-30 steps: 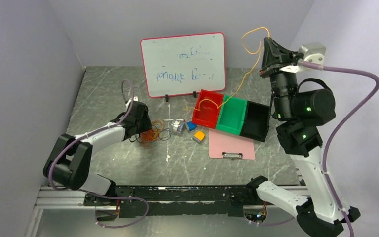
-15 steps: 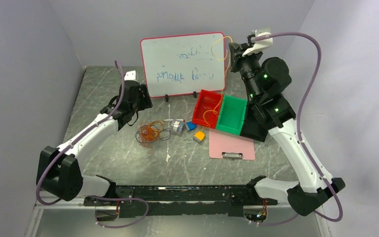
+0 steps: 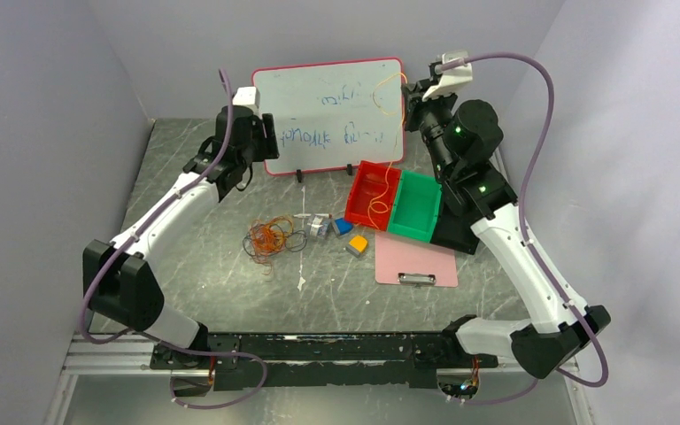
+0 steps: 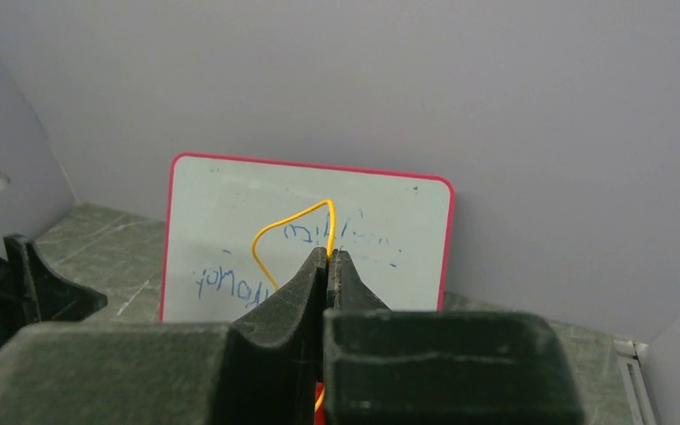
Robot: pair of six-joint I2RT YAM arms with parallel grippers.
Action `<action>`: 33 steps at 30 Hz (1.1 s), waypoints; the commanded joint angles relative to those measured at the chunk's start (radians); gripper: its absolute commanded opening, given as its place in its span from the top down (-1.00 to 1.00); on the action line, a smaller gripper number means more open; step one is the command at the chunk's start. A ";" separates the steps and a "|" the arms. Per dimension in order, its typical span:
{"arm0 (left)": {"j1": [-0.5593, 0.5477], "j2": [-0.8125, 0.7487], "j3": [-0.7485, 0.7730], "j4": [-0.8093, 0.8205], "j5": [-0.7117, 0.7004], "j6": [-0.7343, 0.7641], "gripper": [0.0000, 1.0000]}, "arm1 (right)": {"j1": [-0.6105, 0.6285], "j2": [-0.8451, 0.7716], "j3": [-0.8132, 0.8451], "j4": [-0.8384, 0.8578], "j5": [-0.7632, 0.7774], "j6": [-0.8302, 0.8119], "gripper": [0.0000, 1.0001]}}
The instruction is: Untangle the cables
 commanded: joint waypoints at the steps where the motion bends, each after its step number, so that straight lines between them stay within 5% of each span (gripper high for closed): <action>1: 0.011 0.025 -0.021 0.029 0.035 0.041 -0.31 | -0.006 0.018 0.086 0.024 0.011 -0.010 1.00; 18: 0.013 0.058 -0.062 0.047 0.035 0.111 -0.27 | -0.009 0.218 0.381 0.099 0.067 -0.064 1.00; 33: 0.013 0.087 -0.057 0.041 0.038 0.112 -0.26 | -0.108 0.277 0.359 0.132 0.049 0.004 1.00</action>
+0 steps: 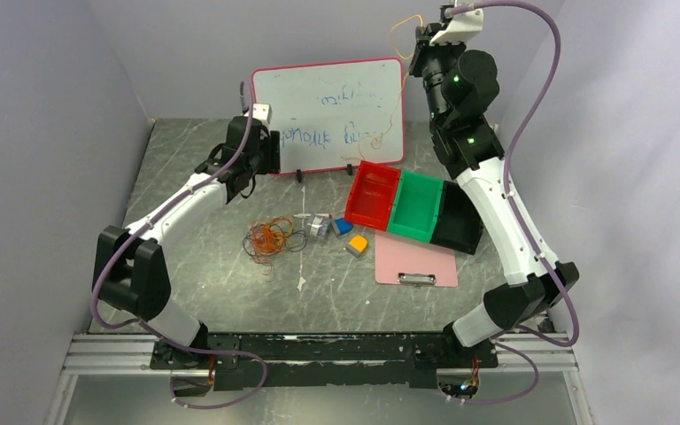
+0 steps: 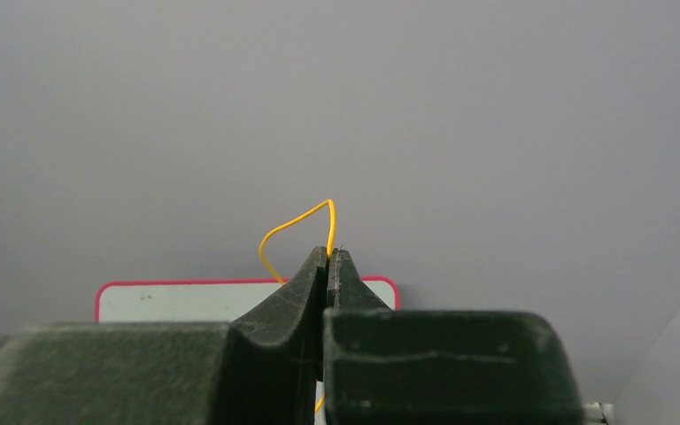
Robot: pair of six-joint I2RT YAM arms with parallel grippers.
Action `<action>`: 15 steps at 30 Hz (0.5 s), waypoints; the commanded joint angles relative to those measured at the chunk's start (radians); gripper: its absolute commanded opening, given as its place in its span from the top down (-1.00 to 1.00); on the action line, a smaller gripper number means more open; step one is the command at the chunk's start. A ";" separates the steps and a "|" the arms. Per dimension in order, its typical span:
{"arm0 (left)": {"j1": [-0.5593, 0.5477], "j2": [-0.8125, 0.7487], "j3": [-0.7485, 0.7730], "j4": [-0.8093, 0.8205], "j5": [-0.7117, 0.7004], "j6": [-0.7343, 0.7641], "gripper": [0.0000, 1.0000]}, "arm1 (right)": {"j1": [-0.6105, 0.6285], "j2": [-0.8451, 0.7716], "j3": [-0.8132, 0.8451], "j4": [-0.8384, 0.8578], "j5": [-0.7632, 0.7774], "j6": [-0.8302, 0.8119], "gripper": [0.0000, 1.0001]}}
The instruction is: Untangle the cables
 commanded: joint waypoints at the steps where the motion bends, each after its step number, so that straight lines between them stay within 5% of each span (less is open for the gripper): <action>1: 0.005 0.014 0.012 0.025 0.004 0.011 -0.26 | -0.021 -0.018 -0.003 0.043 -0.015 0.031 1.00; 15: 0.005 0.026 0.020 0.015 -0.002 0.014 -0.26 | -0.026 -0.046 0.014 0.054 -0.077 0.021 1.00</action>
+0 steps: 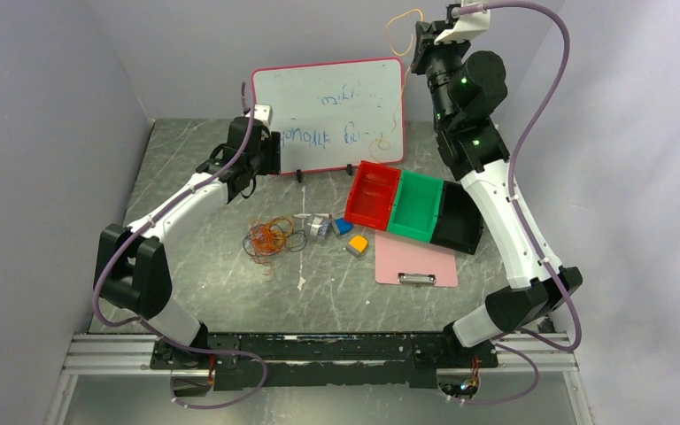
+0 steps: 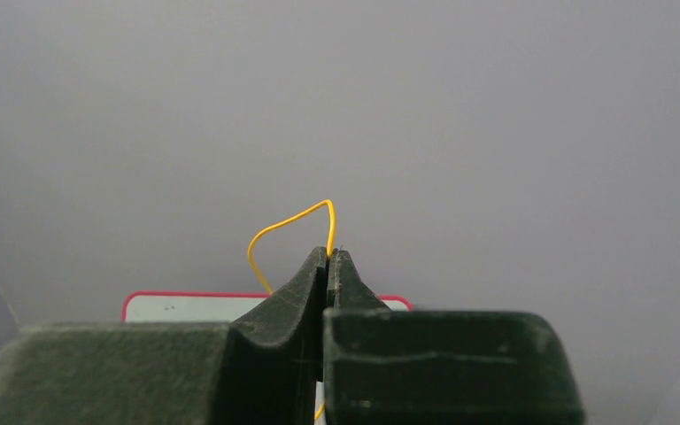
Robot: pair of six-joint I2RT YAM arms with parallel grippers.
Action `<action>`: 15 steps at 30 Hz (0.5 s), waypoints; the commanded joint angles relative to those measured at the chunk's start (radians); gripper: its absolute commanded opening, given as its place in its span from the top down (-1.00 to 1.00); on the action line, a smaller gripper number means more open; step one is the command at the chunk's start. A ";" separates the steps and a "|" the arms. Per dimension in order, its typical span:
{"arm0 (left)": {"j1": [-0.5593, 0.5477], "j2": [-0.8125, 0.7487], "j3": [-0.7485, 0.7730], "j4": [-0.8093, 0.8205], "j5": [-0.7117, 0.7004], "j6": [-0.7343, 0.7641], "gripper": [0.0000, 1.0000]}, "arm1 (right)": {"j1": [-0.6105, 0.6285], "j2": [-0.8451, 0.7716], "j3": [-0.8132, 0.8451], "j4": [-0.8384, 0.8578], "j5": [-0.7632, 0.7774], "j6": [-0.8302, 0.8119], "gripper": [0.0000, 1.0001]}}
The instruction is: Untangle the cables
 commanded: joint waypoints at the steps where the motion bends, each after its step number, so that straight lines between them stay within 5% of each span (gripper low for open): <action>1: 0.005 0.011 0.019 0.015 -0.001 0.013 -0.26 | -0.009 -0.032 0.013 0.037 -0.013 0.002 1.00; 15: 0.005 0.021 0.024 0.013 0.015 0.008 -0.25 | -0.009 -0.034 0.078 0.149 -0.079 -0.006 1.00</action>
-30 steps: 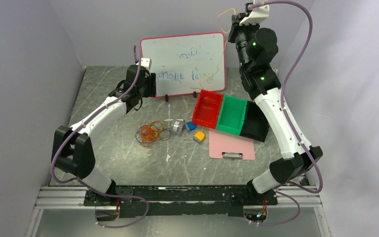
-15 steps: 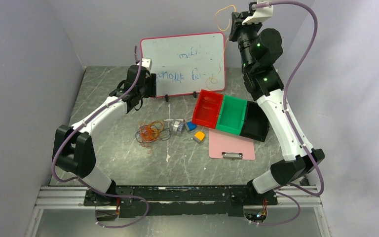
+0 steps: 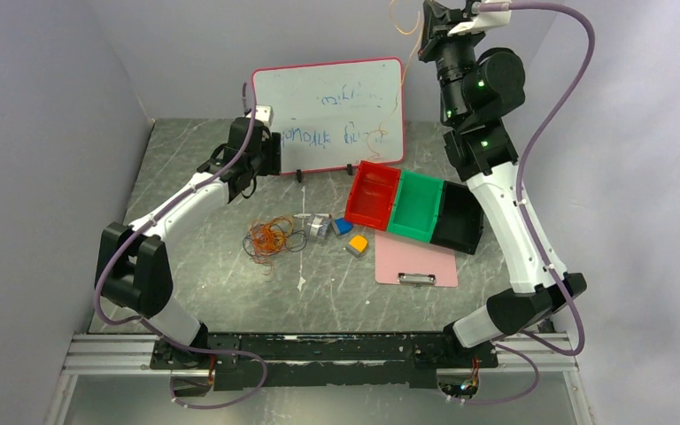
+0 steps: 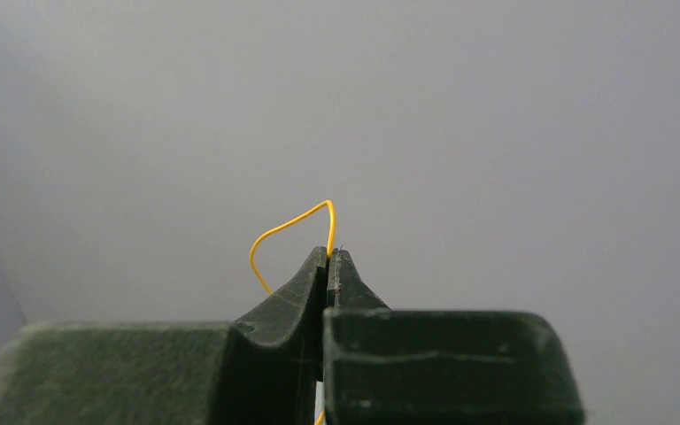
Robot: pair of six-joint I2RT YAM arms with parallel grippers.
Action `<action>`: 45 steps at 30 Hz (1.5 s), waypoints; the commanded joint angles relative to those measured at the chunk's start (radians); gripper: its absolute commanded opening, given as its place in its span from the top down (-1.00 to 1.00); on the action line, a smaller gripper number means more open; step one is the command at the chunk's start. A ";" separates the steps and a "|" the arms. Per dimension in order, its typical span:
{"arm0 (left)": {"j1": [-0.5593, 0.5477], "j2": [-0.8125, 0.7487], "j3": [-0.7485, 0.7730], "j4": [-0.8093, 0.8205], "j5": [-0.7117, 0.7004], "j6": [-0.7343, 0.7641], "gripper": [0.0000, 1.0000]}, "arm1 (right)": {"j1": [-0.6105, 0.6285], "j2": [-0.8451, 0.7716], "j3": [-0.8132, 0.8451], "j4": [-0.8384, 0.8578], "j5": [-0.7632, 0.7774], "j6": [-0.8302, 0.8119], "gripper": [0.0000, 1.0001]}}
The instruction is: Untangle the cables
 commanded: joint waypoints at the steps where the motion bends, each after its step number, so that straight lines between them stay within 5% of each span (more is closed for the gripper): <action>1: 0.006 0.014 0.025 0.013 0.015 0.008 -0.25 | -0.008 -0.018 0.044 0.064 -0.034 -0.003 1.00; 19: 0.005 0.010 0.025 0.011 0.005 0.012 -0.26 | -0.008 0.010 0.082 0.115 -0.037 -0.028 1.00; 33: 0.005 0.009 0.025 0.010 0.012 0.009 -0.25 | -0.009 0.113 0.338 0.188 -0.095 -0.052 1.00; 45: 0.005 0.012 0.026 0.010 0.013 0.009 -0.25 | -0.008 0.124 0.257 0.133 -0.090 -0.041 1.00</action>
